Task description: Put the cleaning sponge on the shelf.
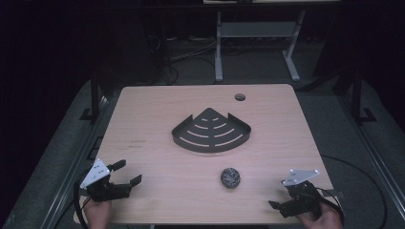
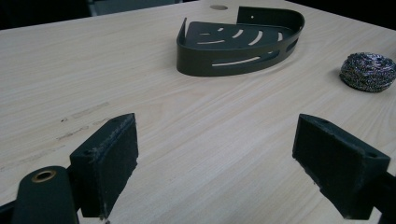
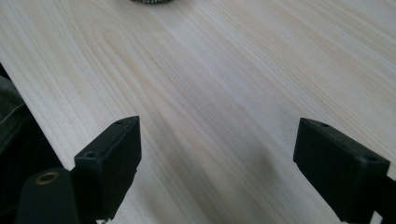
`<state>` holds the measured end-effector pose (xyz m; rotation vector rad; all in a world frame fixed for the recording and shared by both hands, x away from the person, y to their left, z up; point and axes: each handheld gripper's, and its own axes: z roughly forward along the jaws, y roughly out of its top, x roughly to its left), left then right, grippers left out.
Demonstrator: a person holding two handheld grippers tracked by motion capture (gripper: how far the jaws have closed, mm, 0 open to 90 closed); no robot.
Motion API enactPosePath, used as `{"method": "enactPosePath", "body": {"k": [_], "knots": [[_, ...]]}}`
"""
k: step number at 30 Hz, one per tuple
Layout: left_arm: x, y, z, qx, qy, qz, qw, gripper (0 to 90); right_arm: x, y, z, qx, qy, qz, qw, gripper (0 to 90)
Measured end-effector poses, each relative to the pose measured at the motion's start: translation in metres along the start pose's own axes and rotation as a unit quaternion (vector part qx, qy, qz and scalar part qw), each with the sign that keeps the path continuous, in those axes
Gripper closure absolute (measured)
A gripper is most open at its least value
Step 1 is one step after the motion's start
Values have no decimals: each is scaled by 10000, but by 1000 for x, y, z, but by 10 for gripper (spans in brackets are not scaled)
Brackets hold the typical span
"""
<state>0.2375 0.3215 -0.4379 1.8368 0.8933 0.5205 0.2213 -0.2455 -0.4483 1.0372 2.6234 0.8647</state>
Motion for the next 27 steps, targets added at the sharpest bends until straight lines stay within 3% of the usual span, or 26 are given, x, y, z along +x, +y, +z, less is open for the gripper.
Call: {"method": "enactPosePath", "body": {"k": [16, 27], "knots": [[0, -1, -1, -4, 4, -27, 10000, 137, 11, 24, 7, 100, 226, -303, 9992, 146], [1, -1, -1, -28, 11, -31, 10000, 137, 18, 41, 11, 228, 255, -537, 9980, 146]]}}
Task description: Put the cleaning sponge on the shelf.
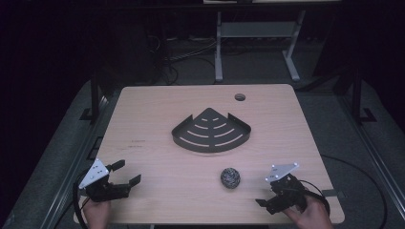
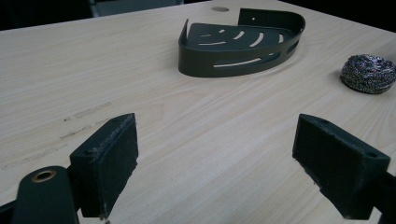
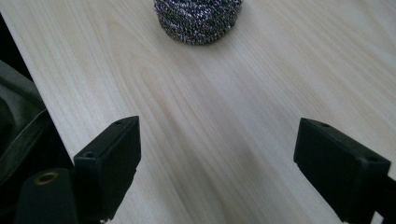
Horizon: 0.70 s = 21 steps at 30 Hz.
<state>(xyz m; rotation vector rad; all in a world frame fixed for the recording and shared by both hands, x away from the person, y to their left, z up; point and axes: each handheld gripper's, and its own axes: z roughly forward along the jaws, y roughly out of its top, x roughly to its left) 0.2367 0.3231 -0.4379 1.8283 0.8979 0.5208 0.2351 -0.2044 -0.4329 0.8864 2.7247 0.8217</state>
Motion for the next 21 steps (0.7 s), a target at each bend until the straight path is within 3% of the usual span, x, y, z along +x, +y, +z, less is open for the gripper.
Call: {"method": "enactPosePath", "body": {"k": [21], "knots": [[2, 0, -2, -37, 16, -22, 10000, 137, 9, 33, 6, 130, 78, -452, 9989, 146]]}}
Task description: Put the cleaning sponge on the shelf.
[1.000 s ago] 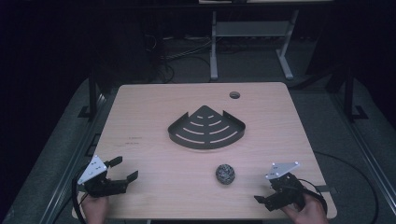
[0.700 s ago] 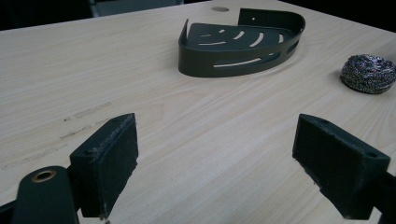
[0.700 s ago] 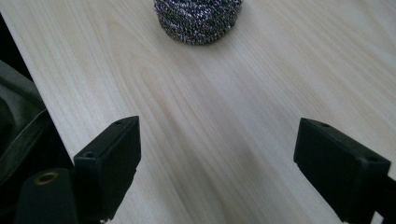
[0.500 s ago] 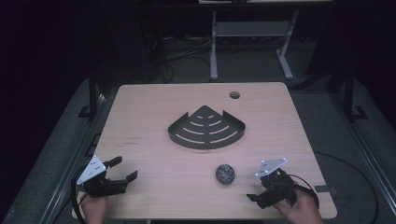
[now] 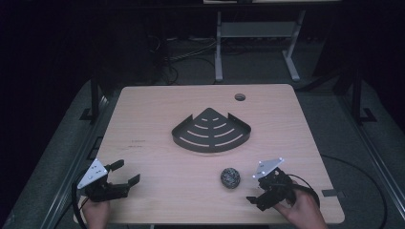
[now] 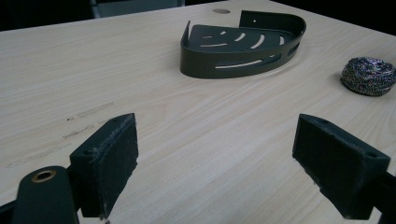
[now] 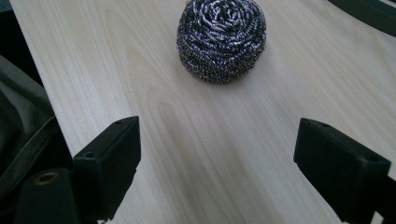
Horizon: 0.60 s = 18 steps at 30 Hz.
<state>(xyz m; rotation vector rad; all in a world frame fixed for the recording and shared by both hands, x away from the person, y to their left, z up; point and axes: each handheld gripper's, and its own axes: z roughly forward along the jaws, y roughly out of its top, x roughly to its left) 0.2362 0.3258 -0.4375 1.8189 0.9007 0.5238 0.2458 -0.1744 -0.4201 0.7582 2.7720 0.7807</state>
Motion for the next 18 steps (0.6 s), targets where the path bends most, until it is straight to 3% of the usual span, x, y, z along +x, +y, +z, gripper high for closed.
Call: {"method": "enactPosePath", "body": {"k": [18], "knots": [[1, 0, -2, -30, 16, -33, 10000, 137, 3, 24, 7, 99, 118, -228, 9996, 146]]}}
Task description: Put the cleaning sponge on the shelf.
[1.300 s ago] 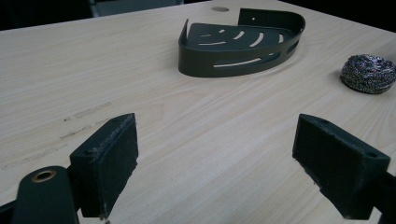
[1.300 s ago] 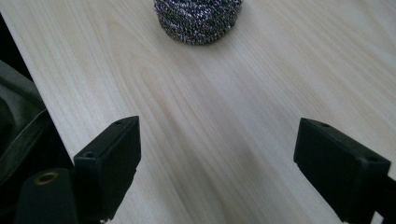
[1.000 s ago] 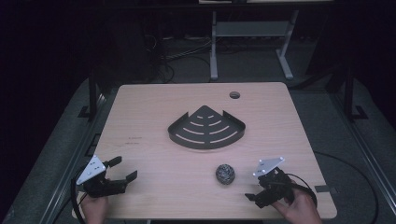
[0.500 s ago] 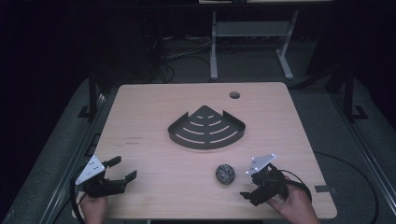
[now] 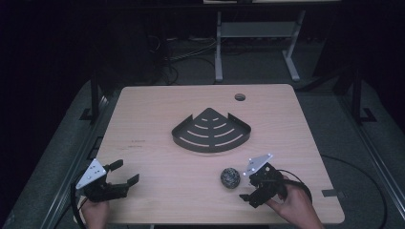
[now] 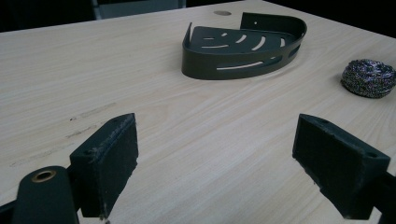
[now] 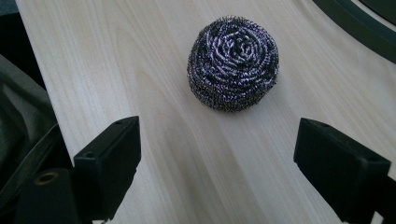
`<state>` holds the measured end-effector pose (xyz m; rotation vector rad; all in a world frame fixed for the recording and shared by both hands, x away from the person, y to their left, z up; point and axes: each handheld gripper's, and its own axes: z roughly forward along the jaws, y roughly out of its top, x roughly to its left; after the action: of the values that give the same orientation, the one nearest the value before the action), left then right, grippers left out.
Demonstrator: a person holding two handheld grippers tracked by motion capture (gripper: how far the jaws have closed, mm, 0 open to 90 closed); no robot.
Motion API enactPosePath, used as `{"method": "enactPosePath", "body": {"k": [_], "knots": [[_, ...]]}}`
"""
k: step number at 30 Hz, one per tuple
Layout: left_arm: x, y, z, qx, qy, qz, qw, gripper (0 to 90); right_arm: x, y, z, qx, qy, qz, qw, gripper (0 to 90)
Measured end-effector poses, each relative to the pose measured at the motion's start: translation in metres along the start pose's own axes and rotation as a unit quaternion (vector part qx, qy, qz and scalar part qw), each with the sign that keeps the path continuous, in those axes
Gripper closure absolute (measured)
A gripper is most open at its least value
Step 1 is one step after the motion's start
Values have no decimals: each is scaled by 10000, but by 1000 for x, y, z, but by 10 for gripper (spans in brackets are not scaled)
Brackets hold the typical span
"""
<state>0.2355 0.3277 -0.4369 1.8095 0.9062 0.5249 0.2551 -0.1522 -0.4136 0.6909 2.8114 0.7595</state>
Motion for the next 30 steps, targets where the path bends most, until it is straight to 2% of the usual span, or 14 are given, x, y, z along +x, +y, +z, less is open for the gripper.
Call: {"method": "enactPosePath", "body": {"k": [11, 18, 20, 30], "knots": [[0, 0, -1, -14, -2, 2, 10000, 137, 2, 13, 4, 46, 93, -141, 9998, 146], [1, 0, -1, -27, -8, -7, 10000, 137, 4, 24, 12, 152, 174, -276, 9994, 146], [1, 0, -1, -33, -3, -13, 10000, 137, 3, 27, 14, 134, 248, -259, 9993, 146], [0, 0, -1, -32, -19, -20, 10000, 137, -3, 34, 26, 307, 319, -213, 9988, 146]]}}
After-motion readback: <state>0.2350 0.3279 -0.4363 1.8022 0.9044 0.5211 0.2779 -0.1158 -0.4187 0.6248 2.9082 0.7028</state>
